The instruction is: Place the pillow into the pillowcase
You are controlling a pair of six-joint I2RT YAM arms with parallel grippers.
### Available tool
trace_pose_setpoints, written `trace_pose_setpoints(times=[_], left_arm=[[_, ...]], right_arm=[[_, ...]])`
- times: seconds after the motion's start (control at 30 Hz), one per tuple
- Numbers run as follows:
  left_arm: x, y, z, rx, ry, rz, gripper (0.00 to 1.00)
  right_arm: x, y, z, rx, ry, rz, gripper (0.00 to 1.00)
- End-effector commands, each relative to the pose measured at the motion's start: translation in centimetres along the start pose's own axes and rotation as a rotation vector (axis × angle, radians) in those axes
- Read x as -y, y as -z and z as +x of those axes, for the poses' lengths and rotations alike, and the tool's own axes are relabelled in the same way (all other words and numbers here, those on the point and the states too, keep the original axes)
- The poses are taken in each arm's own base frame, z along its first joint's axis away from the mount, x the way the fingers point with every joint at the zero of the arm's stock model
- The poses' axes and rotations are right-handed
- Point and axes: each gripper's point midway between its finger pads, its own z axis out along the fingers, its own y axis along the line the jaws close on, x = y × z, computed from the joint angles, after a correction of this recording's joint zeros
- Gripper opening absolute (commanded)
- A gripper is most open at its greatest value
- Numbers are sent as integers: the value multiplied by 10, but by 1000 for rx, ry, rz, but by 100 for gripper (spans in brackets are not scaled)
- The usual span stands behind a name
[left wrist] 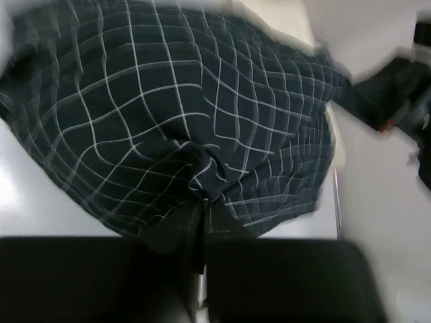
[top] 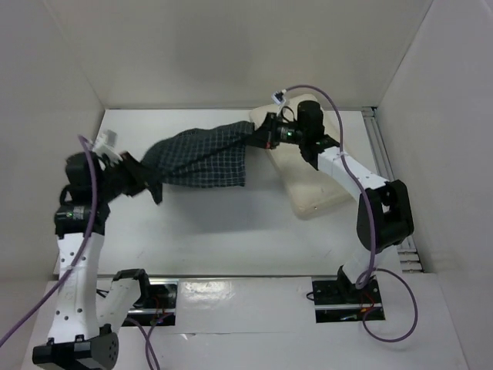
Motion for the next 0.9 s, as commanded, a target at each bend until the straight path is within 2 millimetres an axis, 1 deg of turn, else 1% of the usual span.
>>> trace_pose_setpoints(times=[0.0,0.03,0.07,0.1,0.13,0.17,0.2,0.23,0.27,0.3,0.33,0.37,0.4,0.43,0.47,0.5,0.53,0.57,0.6,0.63,0.67,0.7,0.73,0.77,0.8,0.83,0.87], left_arm=[[4,-8,96,-252,132,225,28],[6,-7,105,-262,127,267,46],[8,-4,118,-299,116,299,83],[4,-6,123,-307,102,295,97],[2,-5,126,-324,86,281,100],[-8,-7,127,-333,60,227,100],[-11,-9,122,-327,47,195,100],[-9,-10,108,-295,22,169,100],[-17,-18,103,-298,33,116,99],[-32,-27,91,-255,25,21,96],[-37,-33,80,-228,19,-27,86],[-47,-41,74,-218,31,-87,81],[-72,-59,73,-237,45,-201,78],[-81,-70,69,-230,73,-244,78],[-88,-81,63,-227,73,-273,80],[-101,-91,59,-216,81,-334,83],[-120,-111,69,-265,125,-396,85],[-120,-124,57,-250,119,-401,87],[-128,-135,56,-258,121,-424,90],[-139,-143,54,-257,128,-474,91],[-150,-163,52,-273,130,-502,91],[-157,-173,50,-273,128,-519,91],[-163,-183,49,-272,126,-536,91],[-167,-192,48,-277,127,-539,91],[-176,-209,53,-309,136,-549,91],[-181,-217,55,-323,127,-553,89],[-184,-225,58,-345,124,-547,88]], right_arm=[[56,43,58,-145,-75,201,0],[80,58,68,-148,-92,320,0],[101,79,75,-164,-117,425,0],[112,92,72,-149,-134,497,3],[128,106,68,-137,-136,586,23],[136,120,66,-139,-159,628,45],[135,121,63,-137,-157,637,58],[137,122,50,-109,-131,663,73],[128,118,43,-97,-103,656,77],[124,113,43,-99,-102,660,77],[120,111,36,-79,-66,696,77],[105,92,40,-100,-31,680,79],[101,87,47,-122,-23,709,79],[97,80,52,-130,-2,724,79],[95,74,56,-134,23,749,79],[79,58,73,-172,40,733,80],[74,52,84,-188,45,742,80],[74,45,99,-218,58,755,82],[62,27,128,-277,61,714,85],[54,14,139,-286,60,686,90],[51,6,154,-324,65,672,91],[37,-10,178,-365,73,638,91],[42,-24,195,-397,69,640,92],[39,-33,206,-417,78,624,92],[35,-45,207,-414,96,619,93],[37,-58,232,-464,103,609,94],[37,-68,238,-465,99,600,94]])
